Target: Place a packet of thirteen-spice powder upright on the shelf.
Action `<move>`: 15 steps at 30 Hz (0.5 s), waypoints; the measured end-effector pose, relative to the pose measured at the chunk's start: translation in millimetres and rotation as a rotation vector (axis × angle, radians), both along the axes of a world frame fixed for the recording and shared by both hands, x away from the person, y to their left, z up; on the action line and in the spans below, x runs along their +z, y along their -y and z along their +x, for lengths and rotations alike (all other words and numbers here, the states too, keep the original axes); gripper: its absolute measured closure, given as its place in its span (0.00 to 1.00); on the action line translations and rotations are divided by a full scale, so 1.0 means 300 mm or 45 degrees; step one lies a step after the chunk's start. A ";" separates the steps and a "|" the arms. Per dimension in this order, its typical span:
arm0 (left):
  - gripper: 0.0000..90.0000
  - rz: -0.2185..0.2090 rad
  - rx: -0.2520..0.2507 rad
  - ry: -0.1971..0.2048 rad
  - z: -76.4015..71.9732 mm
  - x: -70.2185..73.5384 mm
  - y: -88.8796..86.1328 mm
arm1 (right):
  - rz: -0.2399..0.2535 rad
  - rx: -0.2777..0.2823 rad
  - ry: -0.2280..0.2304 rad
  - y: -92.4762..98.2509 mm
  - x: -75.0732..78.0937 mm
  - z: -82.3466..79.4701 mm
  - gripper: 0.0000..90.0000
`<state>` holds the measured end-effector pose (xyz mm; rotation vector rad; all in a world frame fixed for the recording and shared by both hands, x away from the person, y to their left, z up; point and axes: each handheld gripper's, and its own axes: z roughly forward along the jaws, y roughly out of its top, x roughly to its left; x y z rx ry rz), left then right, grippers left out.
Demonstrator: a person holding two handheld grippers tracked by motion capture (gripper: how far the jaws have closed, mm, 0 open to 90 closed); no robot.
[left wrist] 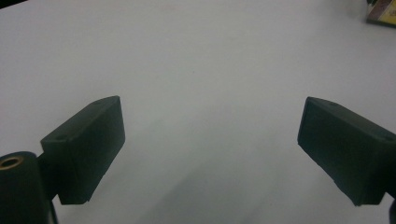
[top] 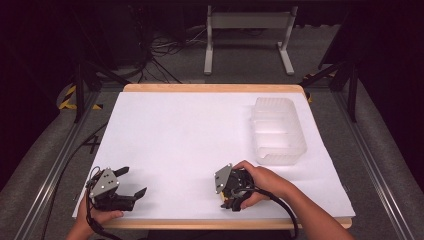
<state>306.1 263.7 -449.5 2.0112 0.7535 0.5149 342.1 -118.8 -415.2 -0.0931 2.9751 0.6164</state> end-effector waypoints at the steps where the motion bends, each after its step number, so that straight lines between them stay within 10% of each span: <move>1: 0.09 -0.001 0.001 0.000 0.000 0.000 0.000 | 0.022 -0.015 0.001 0.006 0.006 0.000 0.33; 15: 0.09 -0.006 0.000 -0.001 -0.001 0.002 0.001 | 0.361 -0.282 0.158 0.148 0.157 -0.014 0.35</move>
